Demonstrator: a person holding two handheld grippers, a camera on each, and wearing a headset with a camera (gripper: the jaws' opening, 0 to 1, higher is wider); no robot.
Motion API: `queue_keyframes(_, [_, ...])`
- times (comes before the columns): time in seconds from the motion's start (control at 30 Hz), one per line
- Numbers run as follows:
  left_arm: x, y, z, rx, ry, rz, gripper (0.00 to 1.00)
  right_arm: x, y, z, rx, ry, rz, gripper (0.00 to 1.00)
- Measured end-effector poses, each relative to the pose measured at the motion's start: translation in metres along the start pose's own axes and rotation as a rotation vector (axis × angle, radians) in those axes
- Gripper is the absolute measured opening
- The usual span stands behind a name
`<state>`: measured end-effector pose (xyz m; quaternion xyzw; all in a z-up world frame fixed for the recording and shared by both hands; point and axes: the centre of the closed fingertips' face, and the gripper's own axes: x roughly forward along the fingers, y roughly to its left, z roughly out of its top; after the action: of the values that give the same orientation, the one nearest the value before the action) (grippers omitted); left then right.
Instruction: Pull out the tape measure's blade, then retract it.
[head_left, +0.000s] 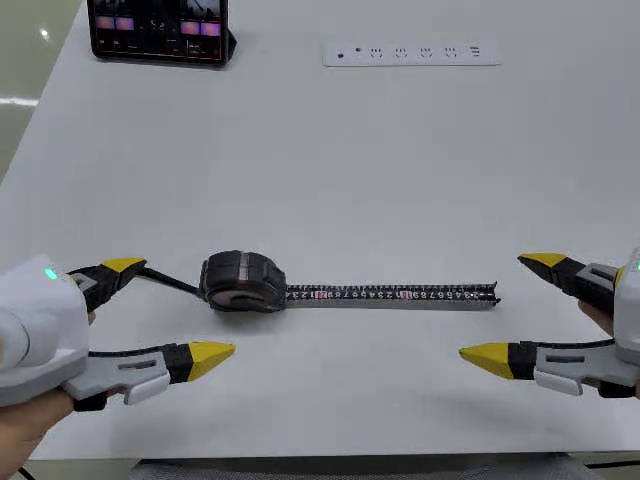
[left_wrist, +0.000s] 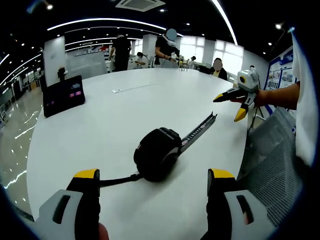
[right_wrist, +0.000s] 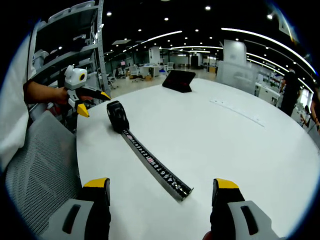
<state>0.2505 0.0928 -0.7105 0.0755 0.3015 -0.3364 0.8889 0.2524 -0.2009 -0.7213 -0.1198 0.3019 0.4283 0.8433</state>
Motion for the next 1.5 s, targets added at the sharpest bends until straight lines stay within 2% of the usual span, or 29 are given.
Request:
queue_keyframes(0.27, [-0.006,-0.006,-0.005,-0.014,-0.016,0.006,0.94,-0.008,0.003,-0.003,0.022,-0.008,-0.011,0.95])
queue_keyframes(0.47, [-0.010,-0.009,-0.006,-0.015,-0.034,0.010,0.99,-0.011,0.010,-0.005,0.040,-0.018,-0.010,0.99])
queue_keyframes(0.57, [-0.010,-0.011,-0.009,-0.007,-0.031,0.011,0.99,-0.012,0.013,-0.006,0.043,-0.022,-0.008,0.99])
queue_keyframes(0.67, [-0.012,-0.011,-0.011,-0.011,-0.032,0.015,0.99,-0.011,0.016,-0.010,0.024,-0.003,-0.010,0.99])
queue_keyframes(1.07, [-0.016,-0.016,-0.020,-0.025,-0.016,0.018,0.99,-0.010,0.022,-0.016,0.040,-0.004,-0.005,0.99])
queue_keyframes(1.5, [-0.017,-0.014,-0.019,-0.034,-0.016,0.019,0.99,-0.011,0.022,-0.013,0.033,-0.006,-0.008,0.99])
